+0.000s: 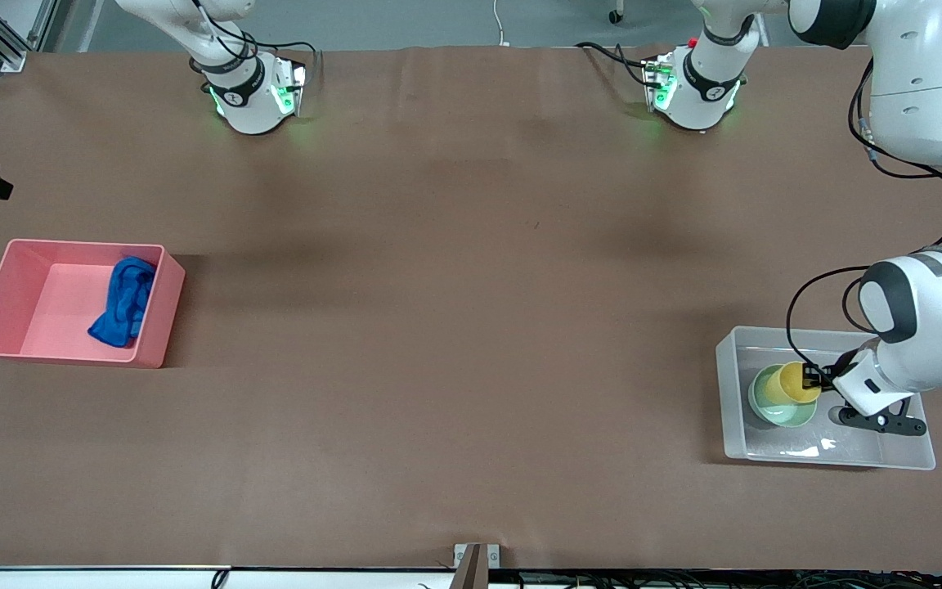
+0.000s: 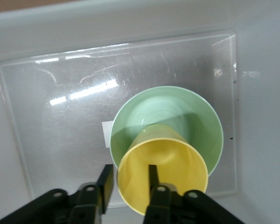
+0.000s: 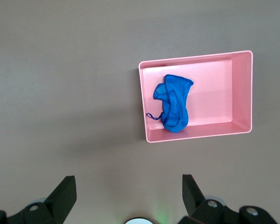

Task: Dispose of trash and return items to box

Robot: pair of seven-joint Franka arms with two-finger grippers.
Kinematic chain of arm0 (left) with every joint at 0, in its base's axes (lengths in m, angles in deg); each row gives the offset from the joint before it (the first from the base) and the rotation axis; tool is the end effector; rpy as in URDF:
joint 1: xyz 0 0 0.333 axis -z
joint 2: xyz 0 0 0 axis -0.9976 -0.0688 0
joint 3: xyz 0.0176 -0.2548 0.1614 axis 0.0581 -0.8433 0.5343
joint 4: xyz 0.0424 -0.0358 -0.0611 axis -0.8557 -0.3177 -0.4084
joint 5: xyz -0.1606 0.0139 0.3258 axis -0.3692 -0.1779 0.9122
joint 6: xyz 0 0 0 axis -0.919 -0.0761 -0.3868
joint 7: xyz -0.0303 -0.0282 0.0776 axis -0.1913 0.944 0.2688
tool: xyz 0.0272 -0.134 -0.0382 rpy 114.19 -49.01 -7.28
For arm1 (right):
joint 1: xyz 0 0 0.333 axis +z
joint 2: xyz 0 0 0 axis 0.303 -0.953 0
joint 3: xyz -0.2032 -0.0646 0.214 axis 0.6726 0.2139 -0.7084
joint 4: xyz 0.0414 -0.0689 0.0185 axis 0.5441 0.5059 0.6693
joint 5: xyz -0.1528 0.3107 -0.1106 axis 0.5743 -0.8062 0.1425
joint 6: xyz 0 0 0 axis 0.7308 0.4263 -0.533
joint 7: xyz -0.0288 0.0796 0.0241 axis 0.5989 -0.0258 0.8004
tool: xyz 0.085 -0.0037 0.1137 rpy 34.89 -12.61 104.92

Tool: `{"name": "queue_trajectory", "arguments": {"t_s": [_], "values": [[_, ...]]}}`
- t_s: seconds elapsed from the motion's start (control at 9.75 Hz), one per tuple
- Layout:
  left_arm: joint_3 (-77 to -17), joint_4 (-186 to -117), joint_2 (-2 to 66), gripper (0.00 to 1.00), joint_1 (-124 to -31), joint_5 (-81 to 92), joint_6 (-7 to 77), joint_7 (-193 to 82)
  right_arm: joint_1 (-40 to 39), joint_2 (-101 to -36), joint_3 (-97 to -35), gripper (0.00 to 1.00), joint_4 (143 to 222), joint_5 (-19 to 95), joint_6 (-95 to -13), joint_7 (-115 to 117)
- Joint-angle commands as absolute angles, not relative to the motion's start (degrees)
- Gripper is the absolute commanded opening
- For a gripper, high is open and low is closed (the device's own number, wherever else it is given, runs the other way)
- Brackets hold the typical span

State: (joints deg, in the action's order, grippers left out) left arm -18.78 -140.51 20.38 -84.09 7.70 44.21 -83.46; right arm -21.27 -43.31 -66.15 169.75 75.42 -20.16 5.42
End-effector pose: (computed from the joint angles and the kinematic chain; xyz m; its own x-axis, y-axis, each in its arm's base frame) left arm 0.6686 0.0735 0.2457 0.9803 -0.1977 0.0042 -0.1976 -0.9802 -0.0136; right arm 0.4927 -0.0793 0.6058 0.9874 -0.1489 -0.0540 -0.1490 -0.9888 0.0020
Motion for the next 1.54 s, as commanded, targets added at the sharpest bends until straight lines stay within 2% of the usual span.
{"name": "queue_trajectory", "arguments": {"t_s": [0.0,0.1,0.41,0.62,0.82,0.92,1.13,1.23,1.44], "values": [[-18.87,-141.46,26.82,1.0,-83.34,7.02,40.25,-84.32,-22.29,-42.79,-66.84,1.0,169.13,75.4,-21.3,5.95],[-18.96,-141.63,31.38,1.0,-83.16,7.37,36.93,-83.01,-23.25,-42.79,-68.06,1.0,169.13,75.31,-22.7,5.95],[-21.75,-150.39,47.8,1.0,-82.54,10.59,33.4,-77.21,-23.35,-42.79,-72.01,1.0,169.04,79.59,-21.84,7.86],[-23.69,-154.01,56.7,1.0,-83.15,13.52,28.4,-76.06,-23.44,-42.87,-72.21,1.0,168.51,79.18,-21.05,8.15],[-27.81,-150.88,59.62,1.0,-84.47,13.96,20.94,-71.0,-23.44,-42.87,-72.21,1.0,168.42,78.92,-20.87,8.15],[-28.7,-146.68,59.72,1.0,-84.48,15.27,15.5,-69.91,-23.44,-42.87,-72.21,1.0,168.6,78.92,-20.52,8.06],[-28.63,-135.45,55.8,1.0,-83.95,15.02,6.79,-69.9,-23.35,-42.87,-72.21,1.0,168.42,78.92,-19.73,7.79],[-28.62,-133.13,55.16,1.0,-83.95,14.84,3.27,-69.82,-23.44,-42.87,-72.21,1.0,168.42,78.39,-18.42,7.79],[-28.89,-135.46,57.42,1.0,-83.86,15.37,2.62,-66.67,-23.36,-42.96,-72.12,1.0,167.89,75.41,-18.06,7.62]]}}
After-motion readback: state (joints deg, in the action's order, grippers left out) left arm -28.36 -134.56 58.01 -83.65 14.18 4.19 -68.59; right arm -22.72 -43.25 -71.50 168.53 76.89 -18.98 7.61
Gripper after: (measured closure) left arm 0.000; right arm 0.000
